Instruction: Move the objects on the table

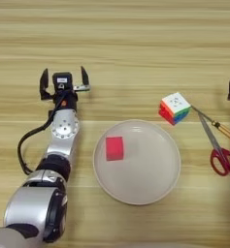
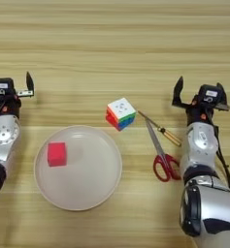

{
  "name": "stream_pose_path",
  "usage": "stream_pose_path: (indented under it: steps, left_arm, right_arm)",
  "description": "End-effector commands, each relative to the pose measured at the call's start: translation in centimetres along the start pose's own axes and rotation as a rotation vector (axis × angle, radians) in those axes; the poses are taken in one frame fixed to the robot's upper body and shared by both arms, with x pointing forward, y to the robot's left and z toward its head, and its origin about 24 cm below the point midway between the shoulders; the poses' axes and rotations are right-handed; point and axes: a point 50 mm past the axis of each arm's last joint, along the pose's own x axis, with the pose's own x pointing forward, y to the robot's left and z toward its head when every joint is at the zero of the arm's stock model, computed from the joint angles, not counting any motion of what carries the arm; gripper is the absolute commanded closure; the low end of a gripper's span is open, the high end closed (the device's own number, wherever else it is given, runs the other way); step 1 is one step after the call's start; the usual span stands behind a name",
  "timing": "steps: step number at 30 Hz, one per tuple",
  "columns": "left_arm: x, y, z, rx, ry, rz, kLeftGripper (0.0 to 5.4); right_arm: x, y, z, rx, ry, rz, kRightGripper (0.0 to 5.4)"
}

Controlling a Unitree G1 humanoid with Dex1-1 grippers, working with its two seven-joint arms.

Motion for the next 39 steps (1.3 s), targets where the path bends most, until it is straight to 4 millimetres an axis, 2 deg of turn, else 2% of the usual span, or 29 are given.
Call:
stream_pose_path:
  steps: [1,13,21,27,33,39]
  left_arm:
    - [0.4,-0.1,0.0,0.047,0.016,-0.001,0.0]
    - [0.3,-0.1,-0.1,0.062,0.021,0.003,0.0]
    - [0.3,-0.3,-0.1,0.062,0.02,0.002,0.0]
    - [0.1,-0.8,0.0,0.061,0.018,0.003,0.0]
    - [0.0,-1.0,0.0,0.058,0.015,0.007,0.0]
    - [-0.1,-0.9,-0.1,0.061,0.017,0.007,0.0]
  right_arm:
    - [0.4,0.1,0.0,0.005,0.027,-0.006,0.03]
    - [0.4,0.0,-0.4,0.001,0.066,-0.009,0.03]
    - [0.4,-0.1,0.0,0.004,0.031,-0.002,0.03]
    - [0.2,0.2,1.9,-0.034,-0.145,0.081,0.03]
    - [0.1,-0.4,5.1,-0.031,-0.378,0.086,0.03]
    - [-0.4,1.1,7.6,0.011,-0.508,0.201,0.03]
